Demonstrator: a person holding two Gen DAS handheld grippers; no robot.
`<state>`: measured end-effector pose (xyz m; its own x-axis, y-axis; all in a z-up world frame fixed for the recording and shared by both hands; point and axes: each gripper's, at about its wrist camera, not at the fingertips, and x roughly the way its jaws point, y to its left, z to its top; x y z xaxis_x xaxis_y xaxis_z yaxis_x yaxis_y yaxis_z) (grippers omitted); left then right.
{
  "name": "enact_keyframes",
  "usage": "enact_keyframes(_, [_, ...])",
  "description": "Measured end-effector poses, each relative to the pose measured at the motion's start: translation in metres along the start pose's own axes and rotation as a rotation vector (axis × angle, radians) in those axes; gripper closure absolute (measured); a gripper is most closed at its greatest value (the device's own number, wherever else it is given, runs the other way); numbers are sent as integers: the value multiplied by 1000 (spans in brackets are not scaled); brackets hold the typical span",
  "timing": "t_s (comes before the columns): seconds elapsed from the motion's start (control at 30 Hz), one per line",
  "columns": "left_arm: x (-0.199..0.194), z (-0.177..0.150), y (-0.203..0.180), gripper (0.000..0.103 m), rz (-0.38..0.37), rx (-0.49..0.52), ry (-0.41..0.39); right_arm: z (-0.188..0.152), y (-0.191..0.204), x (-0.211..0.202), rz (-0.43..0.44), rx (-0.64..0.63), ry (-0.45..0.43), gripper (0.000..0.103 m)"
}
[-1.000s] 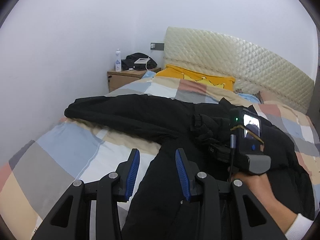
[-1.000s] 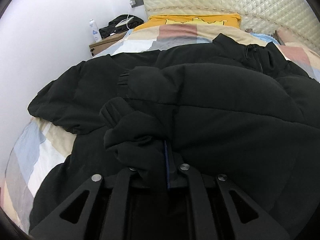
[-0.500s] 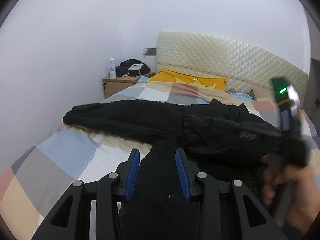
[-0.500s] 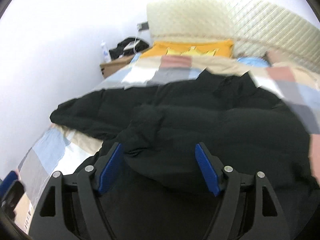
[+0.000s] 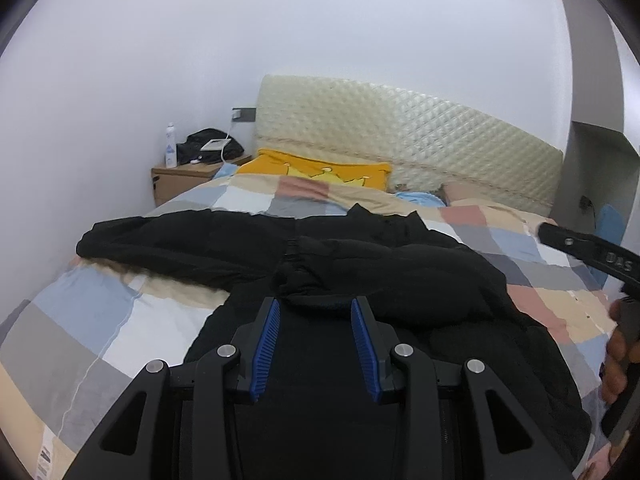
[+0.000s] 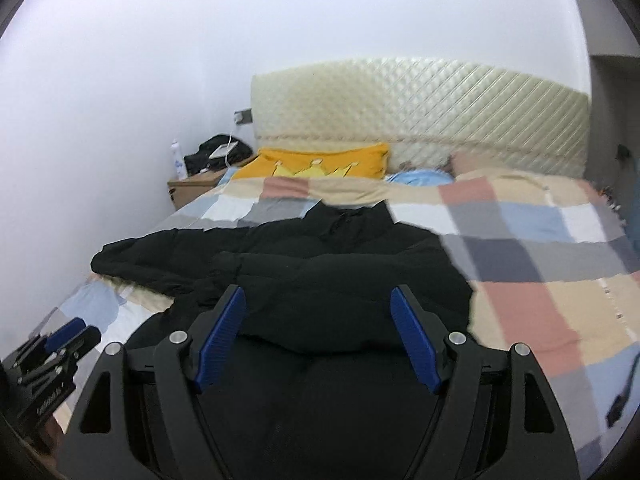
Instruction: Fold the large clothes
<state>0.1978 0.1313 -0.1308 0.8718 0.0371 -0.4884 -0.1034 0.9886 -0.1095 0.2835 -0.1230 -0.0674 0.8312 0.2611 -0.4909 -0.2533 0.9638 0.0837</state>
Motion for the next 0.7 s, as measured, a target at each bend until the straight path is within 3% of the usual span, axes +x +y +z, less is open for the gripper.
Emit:
enact_keyframes(0.13, [-11,-5,-14,66,-22,27,-19,-17,-18,-36,-45,-26,-37,25])
enact_keyframes(0.37, [-24,-12,-28,65,-53,10,-39,-50,-40,-77,-46,3,-84,23])
enact_keyframes(0.47, [-23,-16,-37,57,-53,24,-37,-64,-44,-81,-41,-11,-99,23])
enact_keyframes(0.7, [-19,-22,-50,57,-62,68,-19,-78,-58,-89,-34,37,-96,23])
